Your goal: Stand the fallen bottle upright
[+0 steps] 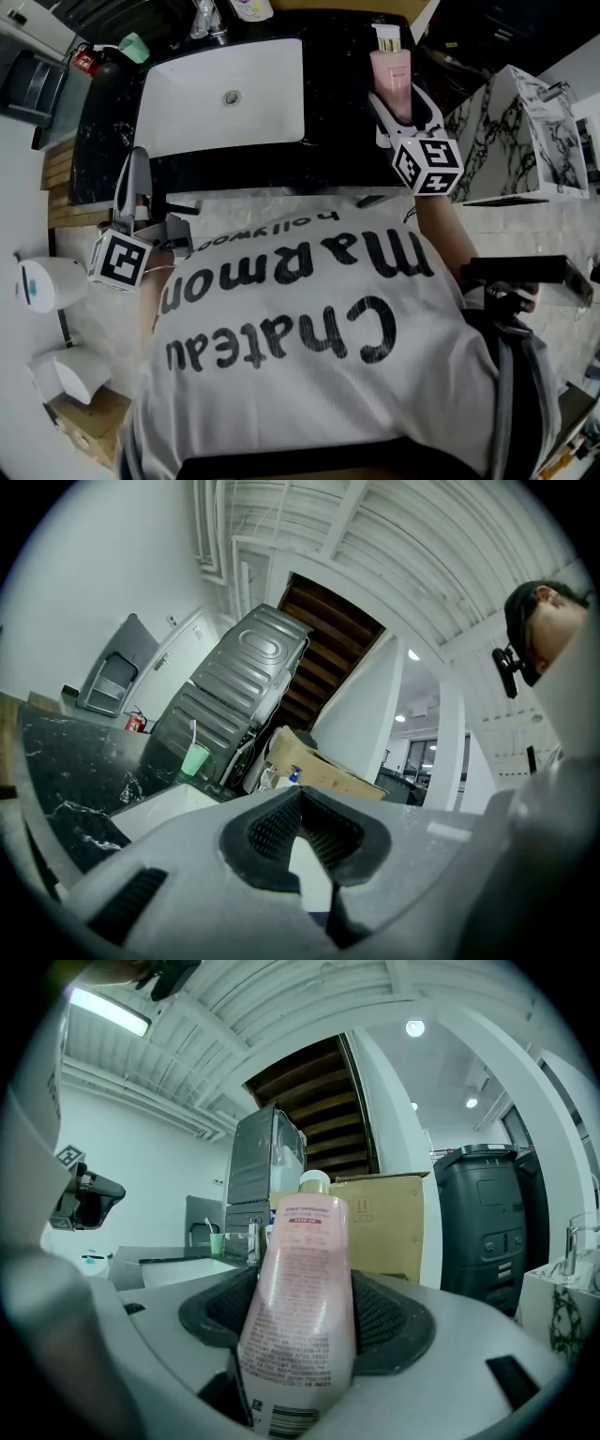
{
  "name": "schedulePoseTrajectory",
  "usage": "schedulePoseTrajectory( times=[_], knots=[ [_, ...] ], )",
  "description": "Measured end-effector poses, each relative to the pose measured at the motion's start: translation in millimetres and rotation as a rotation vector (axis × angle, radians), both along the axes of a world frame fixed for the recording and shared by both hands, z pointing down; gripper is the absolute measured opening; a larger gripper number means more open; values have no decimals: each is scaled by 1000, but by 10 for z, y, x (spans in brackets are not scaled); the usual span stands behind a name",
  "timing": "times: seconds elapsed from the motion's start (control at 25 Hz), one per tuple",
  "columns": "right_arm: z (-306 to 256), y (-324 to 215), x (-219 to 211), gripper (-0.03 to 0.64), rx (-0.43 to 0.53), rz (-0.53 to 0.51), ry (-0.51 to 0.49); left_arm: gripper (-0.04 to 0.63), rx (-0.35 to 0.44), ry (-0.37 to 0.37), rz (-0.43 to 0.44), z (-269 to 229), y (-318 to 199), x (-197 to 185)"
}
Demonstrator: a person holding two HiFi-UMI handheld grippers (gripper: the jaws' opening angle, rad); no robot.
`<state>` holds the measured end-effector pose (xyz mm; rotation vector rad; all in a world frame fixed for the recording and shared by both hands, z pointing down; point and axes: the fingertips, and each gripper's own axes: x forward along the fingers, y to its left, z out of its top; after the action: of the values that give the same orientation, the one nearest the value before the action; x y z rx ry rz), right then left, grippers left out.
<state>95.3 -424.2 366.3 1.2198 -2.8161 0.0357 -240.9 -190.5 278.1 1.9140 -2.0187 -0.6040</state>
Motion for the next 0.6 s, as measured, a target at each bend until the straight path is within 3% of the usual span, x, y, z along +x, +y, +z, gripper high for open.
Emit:
schedulePoseTrajectory(
  times=[0.28, 0.6],
  knots=[
    [-46, 92, 79, 311, 39, 16, -63, 14, 18, -13, 14, -90, -78, -41],
    [-73, 216, 99, 311, 69, 19, -51, 14, 25, -38, 71, -194, -264, -28]
  ],
)
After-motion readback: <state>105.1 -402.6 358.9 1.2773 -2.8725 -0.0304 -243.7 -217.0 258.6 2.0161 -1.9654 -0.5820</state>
